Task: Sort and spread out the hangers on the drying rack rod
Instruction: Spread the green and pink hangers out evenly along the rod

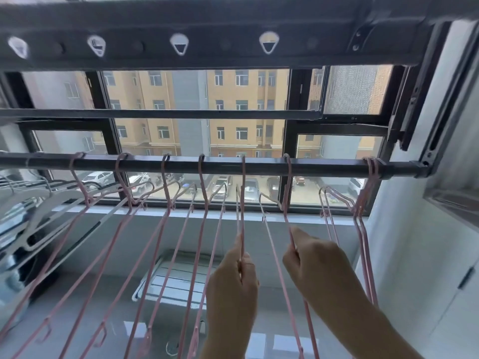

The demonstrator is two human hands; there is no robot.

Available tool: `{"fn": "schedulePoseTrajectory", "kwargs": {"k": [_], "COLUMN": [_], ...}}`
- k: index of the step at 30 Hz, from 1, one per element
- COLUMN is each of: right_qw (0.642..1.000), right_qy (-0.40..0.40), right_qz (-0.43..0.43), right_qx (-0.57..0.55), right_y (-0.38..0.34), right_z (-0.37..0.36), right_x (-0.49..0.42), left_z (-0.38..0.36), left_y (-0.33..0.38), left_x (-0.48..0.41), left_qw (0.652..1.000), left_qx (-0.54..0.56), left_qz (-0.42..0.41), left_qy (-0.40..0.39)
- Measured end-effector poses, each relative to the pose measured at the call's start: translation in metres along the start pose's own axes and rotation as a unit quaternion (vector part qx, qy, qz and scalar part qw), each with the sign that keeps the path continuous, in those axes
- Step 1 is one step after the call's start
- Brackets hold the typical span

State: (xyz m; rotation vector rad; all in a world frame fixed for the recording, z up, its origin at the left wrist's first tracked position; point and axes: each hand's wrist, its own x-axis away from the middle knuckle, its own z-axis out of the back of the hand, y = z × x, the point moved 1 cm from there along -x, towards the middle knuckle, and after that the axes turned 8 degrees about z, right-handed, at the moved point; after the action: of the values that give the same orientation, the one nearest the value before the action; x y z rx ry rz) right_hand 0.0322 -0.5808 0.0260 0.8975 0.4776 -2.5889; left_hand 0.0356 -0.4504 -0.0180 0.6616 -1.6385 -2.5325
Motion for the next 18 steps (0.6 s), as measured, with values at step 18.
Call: {"fn": "schedulePoseTrajectory", "kwargs": {"k": [18], "right_qw": [1.0], "right_qy": [0.007], "right_qz": [-0.028], "right_qx": [0.007], "right_y": [0.013], "right_z": [0.008], "right_x": [0.013], "left_z": [-0.018], "left_y": [0.01], "left_x": [0.012], "left_qw": [1.0], "left_qx": [-0.003], "left_qz": [-0.024], "left_qy": [-0.014]}}
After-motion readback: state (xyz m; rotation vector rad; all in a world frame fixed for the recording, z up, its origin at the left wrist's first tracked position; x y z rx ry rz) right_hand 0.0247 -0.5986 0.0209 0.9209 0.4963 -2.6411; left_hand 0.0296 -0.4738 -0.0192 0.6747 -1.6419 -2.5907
